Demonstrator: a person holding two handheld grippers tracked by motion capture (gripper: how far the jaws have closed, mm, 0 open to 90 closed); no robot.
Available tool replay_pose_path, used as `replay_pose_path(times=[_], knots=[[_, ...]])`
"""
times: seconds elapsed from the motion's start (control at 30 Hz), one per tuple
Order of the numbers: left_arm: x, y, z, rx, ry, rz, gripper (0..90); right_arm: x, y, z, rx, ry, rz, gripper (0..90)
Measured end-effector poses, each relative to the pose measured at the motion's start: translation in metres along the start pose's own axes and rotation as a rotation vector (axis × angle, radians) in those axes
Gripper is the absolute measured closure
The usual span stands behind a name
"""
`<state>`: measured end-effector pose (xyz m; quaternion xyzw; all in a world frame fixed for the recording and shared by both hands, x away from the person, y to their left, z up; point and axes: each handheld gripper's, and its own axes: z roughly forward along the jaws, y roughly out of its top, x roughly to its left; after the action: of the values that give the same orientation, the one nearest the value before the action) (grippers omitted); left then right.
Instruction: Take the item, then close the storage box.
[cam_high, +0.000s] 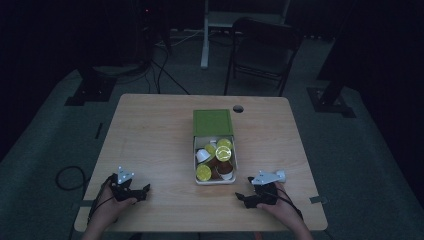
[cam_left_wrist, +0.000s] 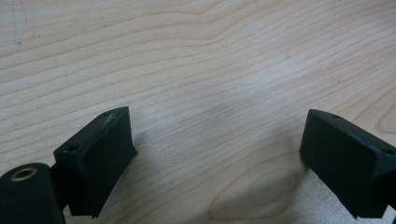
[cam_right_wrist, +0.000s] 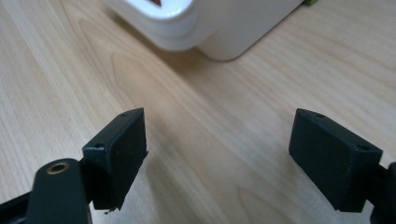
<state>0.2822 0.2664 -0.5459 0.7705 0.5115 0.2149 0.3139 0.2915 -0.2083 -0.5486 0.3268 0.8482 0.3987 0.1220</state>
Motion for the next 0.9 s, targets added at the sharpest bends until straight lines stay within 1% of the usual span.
replay_pose_path(times=[0.1,0.17,0.23,0.3,0.43,0.5,0.57,0.8,0.9], knots=[[0.0001,0.0,0.0,0.0,0.0,0.001,10.2,0.0003,-0.0005,0.0008,0.022,-0.006,0.009,17.5],[-0.0003,0.0001,0.0,0.002,0.001,0.002,10.3,0.0005,-0.0009,0.0003,0.019,-0.009,0.026,16.5],[-0.0003,0.0001,0.0,0.003,0.001,0.002,10.2,0.0002,-0.0008,0.0005,0.022,0.007,0.027,13.7],[-0.0003,0.0001,0.0,0.002,0.001,0.002,10.2,0.0015,-0.0006,0.0008,0.029,0.002,0.014,13.0],[-0.0003,0.0001,0.0,0.004,0.001,0.002,10.3,0.0048,0.0,0.0026,0.048,-0.018,-0.039,12.4],[-0.0004,0.0002,-0.0001,0.004,0.0,0.002,10.2,0.0058,0.0,0.0028,0.051,-0.023,-0.048,12.4],[-0.0003,0.0002,-0.0001,0.005,-0.002,0.003,10.2,0.0056,0.0,0.0027,0.052,-0.022,-0.048,12.3],[-0.0023,-0.0003,-0.0007,0.004,-0.064,0.075,10.2,0.005,0.0,0.0026,0.053,-0.019,-0.054,12.3],[-0.007,0.0,-0.001,0.007,-0.086,0.085,10.2,0.0054,-0.0001,0.0025,0.053,-0.021,-0.051,12.4]])
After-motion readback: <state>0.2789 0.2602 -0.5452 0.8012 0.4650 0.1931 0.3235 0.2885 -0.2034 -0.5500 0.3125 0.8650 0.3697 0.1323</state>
